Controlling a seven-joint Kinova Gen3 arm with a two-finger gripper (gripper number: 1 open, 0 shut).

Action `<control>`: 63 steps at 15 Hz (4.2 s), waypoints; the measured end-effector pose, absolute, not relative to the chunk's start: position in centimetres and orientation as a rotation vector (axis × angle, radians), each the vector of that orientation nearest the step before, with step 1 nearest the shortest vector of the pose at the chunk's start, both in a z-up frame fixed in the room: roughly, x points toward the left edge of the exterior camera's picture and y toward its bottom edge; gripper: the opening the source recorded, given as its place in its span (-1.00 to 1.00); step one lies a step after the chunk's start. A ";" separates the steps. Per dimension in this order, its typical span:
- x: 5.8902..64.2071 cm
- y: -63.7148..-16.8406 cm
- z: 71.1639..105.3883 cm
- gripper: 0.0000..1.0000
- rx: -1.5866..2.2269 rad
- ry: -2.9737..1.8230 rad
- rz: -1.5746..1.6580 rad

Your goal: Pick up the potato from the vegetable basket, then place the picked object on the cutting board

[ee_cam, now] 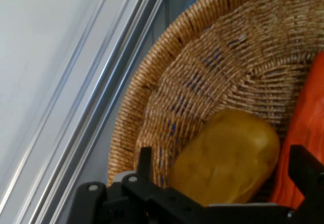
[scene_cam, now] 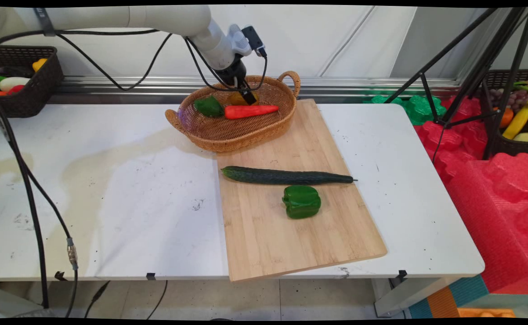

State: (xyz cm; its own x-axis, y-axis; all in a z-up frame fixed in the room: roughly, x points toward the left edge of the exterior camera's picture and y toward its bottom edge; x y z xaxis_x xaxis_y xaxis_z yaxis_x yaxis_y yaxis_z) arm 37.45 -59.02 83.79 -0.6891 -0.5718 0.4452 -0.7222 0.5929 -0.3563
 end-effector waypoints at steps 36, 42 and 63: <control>30.6 -45.8 92.0 -1.00 0.953 -2.375 0.768; 27.7 -39.9 92.0 -1.00 0.947 -2.350 0.653; 19.7 -47.7 79.6 -1.00 0.968 -2.378 0.476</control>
